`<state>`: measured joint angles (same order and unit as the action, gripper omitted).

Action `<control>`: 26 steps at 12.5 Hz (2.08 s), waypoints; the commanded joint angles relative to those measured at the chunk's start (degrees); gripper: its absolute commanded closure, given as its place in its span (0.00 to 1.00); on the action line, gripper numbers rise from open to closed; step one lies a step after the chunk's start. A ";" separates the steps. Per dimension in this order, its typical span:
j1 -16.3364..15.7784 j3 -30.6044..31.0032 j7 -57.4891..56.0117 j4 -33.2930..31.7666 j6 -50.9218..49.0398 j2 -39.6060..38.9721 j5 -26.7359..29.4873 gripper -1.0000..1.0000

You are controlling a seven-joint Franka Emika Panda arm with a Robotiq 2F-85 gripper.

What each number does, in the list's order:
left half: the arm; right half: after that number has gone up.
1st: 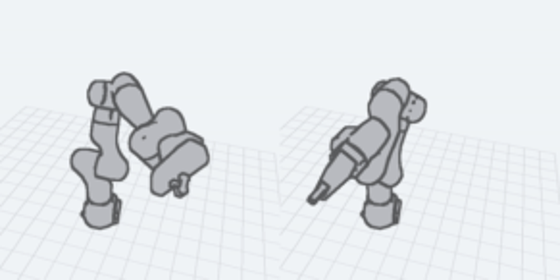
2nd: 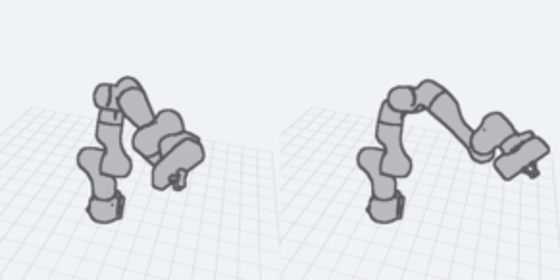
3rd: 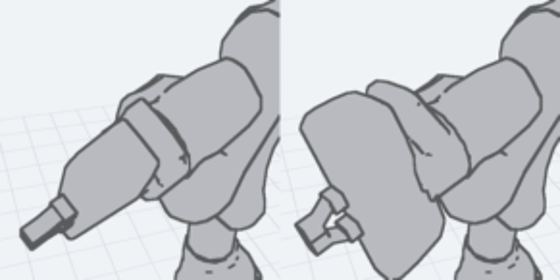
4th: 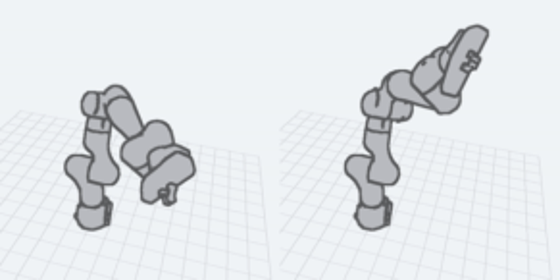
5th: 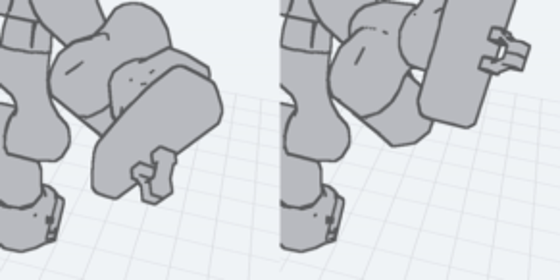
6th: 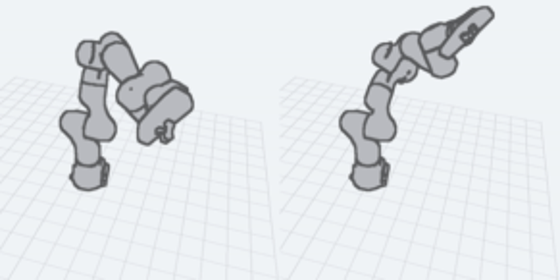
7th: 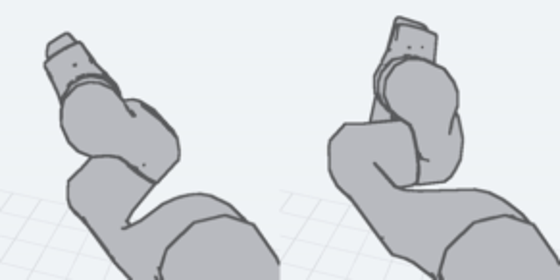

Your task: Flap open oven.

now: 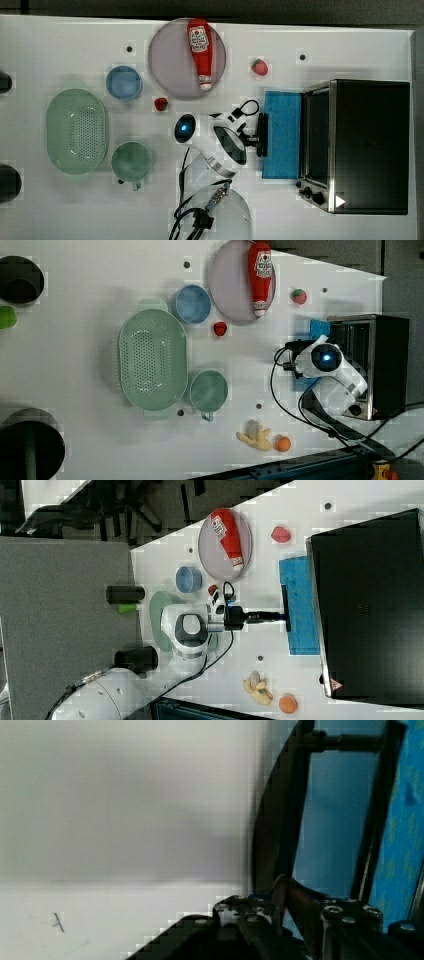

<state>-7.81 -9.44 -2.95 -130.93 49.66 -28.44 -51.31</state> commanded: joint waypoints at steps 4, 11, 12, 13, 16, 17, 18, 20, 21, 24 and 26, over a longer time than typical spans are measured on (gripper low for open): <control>0.20 -0.34 7.41 3.84 0.40 10.71 16.92 0.82; 0.50 -1.51 7.70 12.68 -20.91 31.80 49.09 0.82; 0.47 -1.48 7.70 15.74 -27.54 33.85 48.96 0.82; 0.47 -1.49 7.70 18.95 -33.67 35.26 48.90 0.82; 0.50 -1.63 9.55 26.07 -46.64 37.10 48.88 0.82; 0.47 -1.59 9.86 27.56 -47.32 37.19 48.92 0.82; 0.46 -1.50 9.86 28.60 -47.45 37.27 48.91 0.82; 0.45 -1.50 9.86 28.74 -47.05 37.33 48.91 0.82; 0.45 -1.49 9.86 28.68 -47.02 37.28 48.91 0.82; 0.45 -1.49 9.86 28.45 -47.05 37.20 48.91 0.82; 0.46 -1.49 9.86 28.45 -47.05 37.14 48.91 0.82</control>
<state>-7.62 -10.90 4.65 -102.79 2.80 8.50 -2.95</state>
